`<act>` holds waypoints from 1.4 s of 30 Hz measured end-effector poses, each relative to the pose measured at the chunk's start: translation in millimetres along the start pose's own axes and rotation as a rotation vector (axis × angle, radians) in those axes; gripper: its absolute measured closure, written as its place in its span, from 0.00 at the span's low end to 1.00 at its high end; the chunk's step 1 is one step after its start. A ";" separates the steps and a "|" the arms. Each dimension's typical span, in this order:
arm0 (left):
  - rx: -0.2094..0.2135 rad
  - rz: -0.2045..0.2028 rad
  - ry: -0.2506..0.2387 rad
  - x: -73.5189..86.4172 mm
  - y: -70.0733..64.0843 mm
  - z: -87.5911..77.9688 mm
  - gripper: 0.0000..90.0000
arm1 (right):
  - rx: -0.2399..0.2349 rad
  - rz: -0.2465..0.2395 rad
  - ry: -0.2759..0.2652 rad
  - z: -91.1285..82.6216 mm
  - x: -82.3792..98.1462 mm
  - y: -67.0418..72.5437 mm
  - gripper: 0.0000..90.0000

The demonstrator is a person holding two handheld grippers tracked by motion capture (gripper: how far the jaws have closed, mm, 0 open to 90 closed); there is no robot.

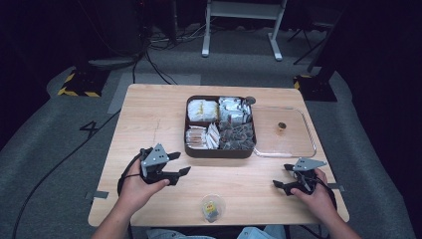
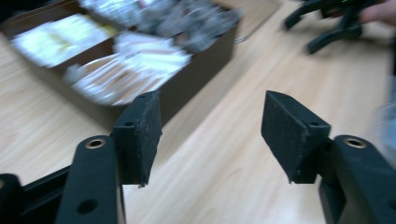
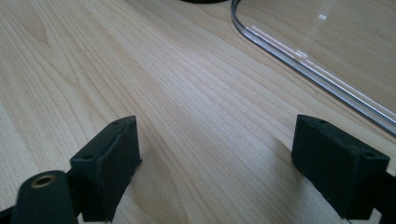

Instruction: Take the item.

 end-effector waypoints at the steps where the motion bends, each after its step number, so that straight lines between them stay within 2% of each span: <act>1: -0.015 -0.005 0.004 3.2 5.5 -1.1 0.41 | -0.001 0.001 0.001 0.0 0.1 0.1 0.17; 2: -0.027 -0.015 0.012 6.4 10.7 -2.3 0.41 | -0.001 0.001 0.001 0.0 0.0 0.2 0.17; 4: -0.072 -0.010 0.037 13.0 21.9 -5.6 0.40 | -0.001 0.001 0.000 0.0 0.1 0.2 0.17; 6: -0.098 -0.010 0.055 17.1 28.5 -8.6 0.39 | -0.001 0.001 0.001 0.0 0.1 0.2 0.17; 10: -0.134 -0.025 0.090 25.6 38.4 -13.6 0.39 | -0.001 0.001 0.001 0.0 0.1 0.1 0.17; 12: -0.137 -0.062 0.078 30.4 42.7 -14.4 0.38 | -0.001 0.001 0.001 0.0 0.0 0.1 0.17; 14: -0.148 -0.088 0.098 39.2 48.6 -15.1 0.38 | -0.001 0.001 0.001 0.0 0.0 0.1 0.17; 15: -0.165 -0.095 0.111 44.4 52.2 -15.3 0.38 | -0.001 0.001 0.001 0.0 0.1 0.1 0.17; 16: -0.190 -0.092 0.144 51.4 57.3 -16.5 0.38 | -0.001 0.001 0.001 0.0 0.1 0.1 0.17; 17: -0.202 -0.099 0.152 55.0 59.9 -17.1 0.38 | -0.001 0.001 0.001 0.0 0.1 0.1 0.17; 20: -0.221 -0.151 0.170 66.8 66.5 -20.2 0.38 | -0.001 0.001 0.001 0.0 0.1 0.1 0.17; 24: -0.245 -0.206 0.195 80.1 70.7 -23.0 0.39 | 0.000 0.000 0.000 0.0 0.0 0.0 0.17; 26: -0.248 -0.217 0.211 87.1 71.6 -23.3 0.39 | -0.001 0.001 0.001 0.0 0.1 0.1 0.17; 33: -0.270 -0.224 0.255 103.5 74.4 -25.1 0.39 | 0.000 0.000 0.000 0.0 0.0 -0.1 0.17; 36: -0.281 -0.224 0.288 112.9 74.7 -25.4 0.38 | -0.001 0.001 0.001 0.0 0.1 0.1 0.17; 39: -0.279 -0.230 0.279 118.4 74.5 -25.6 0.38 | 0.000 0.000 0.000 0.0 0.0 -0.1 0.17; 40: -0.283 -0.242 0.263 119.1 73.9 -25.8 0.37 | 0.000 0.000 0.000 0.0 0.0 -0.1 0.17; 42: -0.287 -0.242 0.246 120.2 72.8 -25.5 0.35 | 0.000 0.000 0.000 0.0 0.0 -0.1 0.17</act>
Point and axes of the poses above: each handheld gripper's, and its own axes: z roughly forward along the jaws, x roughly out of its underside, y roughly to its left, the point moved 7 cm from there along z, roughly forward along the jaws, and after that the axes turned 2 degrees about -y, right-handed, at the moved point
